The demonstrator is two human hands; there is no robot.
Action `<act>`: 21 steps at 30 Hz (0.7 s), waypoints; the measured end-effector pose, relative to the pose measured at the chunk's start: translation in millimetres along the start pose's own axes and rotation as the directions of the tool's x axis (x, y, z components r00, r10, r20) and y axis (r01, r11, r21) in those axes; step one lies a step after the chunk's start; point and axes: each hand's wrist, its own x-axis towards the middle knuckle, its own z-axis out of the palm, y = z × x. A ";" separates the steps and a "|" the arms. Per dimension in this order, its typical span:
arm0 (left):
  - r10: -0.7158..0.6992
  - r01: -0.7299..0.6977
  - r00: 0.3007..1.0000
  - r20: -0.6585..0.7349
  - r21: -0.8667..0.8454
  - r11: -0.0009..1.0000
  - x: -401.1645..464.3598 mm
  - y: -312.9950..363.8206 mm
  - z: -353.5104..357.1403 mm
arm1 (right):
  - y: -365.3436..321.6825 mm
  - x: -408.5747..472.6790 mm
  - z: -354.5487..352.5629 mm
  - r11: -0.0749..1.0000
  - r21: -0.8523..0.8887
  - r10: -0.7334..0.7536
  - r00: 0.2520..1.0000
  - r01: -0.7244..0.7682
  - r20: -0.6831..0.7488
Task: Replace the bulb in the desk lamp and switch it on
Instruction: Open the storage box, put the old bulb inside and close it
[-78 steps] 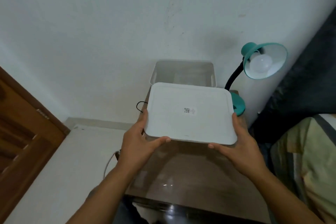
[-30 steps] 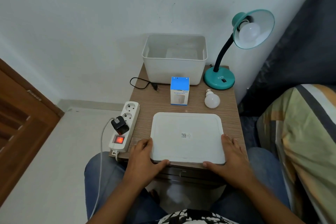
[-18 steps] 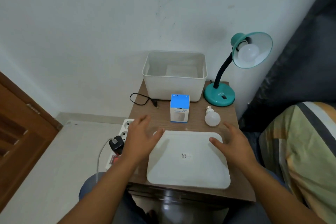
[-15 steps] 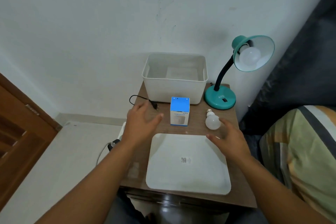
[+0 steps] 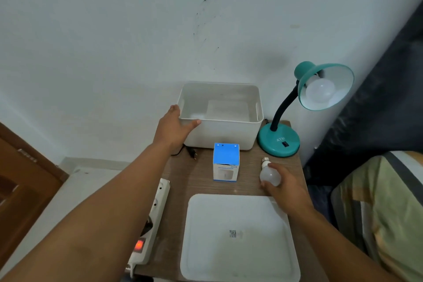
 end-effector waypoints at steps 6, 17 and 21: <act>0.034 -0.037 0.997 -0.075 -0.046 0.998 4.5 -11.0 4.7 | -18.0 -14.8 -24.6 0.977 0.087 -0.188 0.980 0.193 -0.062; 0.002 -0.015 0.990 -0.139 -0.090 0.996 1.2 -14.8 6.7 | -93.5 32.8 -61.6 0.887 0.072 -0.427 0.869 0.456 -0.249; -0.002 -0.012 0.990 -0.138 -0.104 0.994 1.4 -16.6 8.0 | -128.5 80.5 -54.8 0.895 -0.028 -0.441 0.874 0.446 -0.204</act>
